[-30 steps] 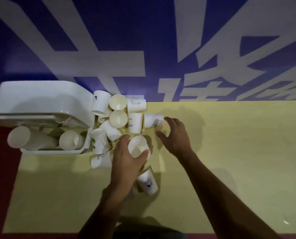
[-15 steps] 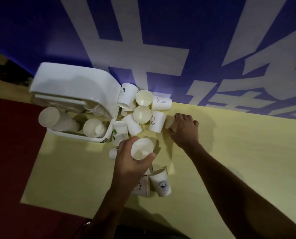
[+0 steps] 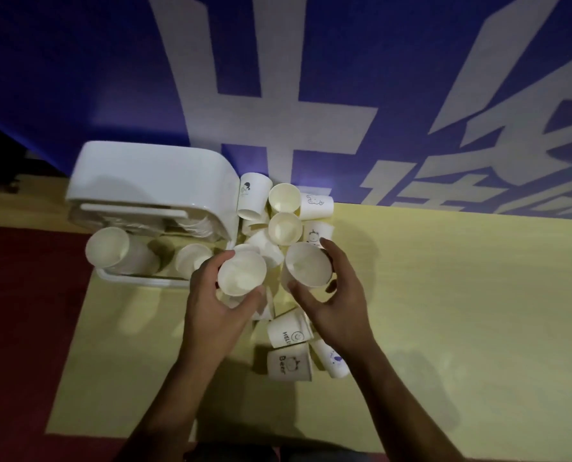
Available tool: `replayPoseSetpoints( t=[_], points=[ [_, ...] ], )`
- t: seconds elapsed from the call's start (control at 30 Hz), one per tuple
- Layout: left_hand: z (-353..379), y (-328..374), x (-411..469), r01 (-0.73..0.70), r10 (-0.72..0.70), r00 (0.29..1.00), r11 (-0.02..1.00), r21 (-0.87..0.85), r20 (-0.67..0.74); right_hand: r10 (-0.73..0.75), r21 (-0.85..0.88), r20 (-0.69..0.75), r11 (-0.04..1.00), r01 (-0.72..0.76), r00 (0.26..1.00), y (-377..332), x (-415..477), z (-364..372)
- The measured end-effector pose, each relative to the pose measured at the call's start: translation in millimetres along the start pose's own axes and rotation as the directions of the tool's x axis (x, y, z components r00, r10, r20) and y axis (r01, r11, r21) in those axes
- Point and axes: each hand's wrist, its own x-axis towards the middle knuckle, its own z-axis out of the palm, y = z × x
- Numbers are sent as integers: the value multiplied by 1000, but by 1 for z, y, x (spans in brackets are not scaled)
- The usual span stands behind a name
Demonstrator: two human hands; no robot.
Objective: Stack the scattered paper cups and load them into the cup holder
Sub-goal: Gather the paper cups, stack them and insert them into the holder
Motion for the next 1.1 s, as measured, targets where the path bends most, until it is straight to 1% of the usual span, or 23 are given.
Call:
replayPoseSetpoints(
  t=[0.13,0.27,0.43,0.67,0.73,0.93,1.1],
  points=[
    [-41,-21,8,-27,27,999,1000,5,-22,-11,37,-7,999,12,1000,-20,-13,45],
    [-75,-41,28,-79,83,994,996,47,-70,26,34,-51,999,-25,998,-31,-19,82],
    [-89,-56,61,-173,176,984,978,119,-19,58,16,-108,998,-57,992,-35,-23,107],
    [-76,-80,90,-108,67,985,958,266,159,90,-28,-143,995,-94,986,-33,-21,116],
    [-73,-85,92,-100,45,981,951,294,188,91,-39,-143,994,-97,986,-32,-19,118],
    [-69,-88,95,-24,-35,981,956,294,192,73,-54,-125,995,-80,989,-31,-12,129],
    [-70,-88,97,17,-73,978,963,271,197,-4,-50,-105,999,-1,995,-43,-3,141]
  ],
)
